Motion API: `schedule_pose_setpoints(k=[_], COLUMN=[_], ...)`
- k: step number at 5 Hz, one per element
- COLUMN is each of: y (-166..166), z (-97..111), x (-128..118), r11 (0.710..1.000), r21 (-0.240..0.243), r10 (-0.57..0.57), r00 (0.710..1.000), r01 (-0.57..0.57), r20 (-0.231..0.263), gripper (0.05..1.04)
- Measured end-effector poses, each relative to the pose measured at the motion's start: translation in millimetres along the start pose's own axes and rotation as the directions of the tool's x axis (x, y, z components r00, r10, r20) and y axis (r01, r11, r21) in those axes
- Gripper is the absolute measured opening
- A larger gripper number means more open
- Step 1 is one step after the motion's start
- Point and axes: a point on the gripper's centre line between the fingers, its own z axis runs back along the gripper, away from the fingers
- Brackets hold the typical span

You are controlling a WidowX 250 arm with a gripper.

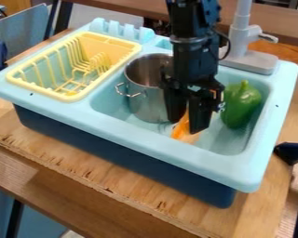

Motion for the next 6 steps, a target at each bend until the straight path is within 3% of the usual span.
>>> schedule_pose_setpoints(k=[2,3,4,5,6], y=[11.3,12.3,14.1,10.9,7.3], z=[0.7,-0.1,0.4,0.8,0.5], x=[-6.8,-2.9,-0.5,0.6,0.2], r11=[0.998,0.998,0.999,1.0,1.0], r21=[0.006,0.001,0.003,0.004,0.008], r10=[0.057,0.056,0.047,0.017,-0.017], r00=[0.998,0.998,0.998,0.999,0.998], r01=[-0.057,-0.056,-0.047,-0.017,0.017], r20=[0.011,-0.005,-0.028,-0.045,-0.056], gripper=[0.567,0.567,0.629,0.917,1.011])
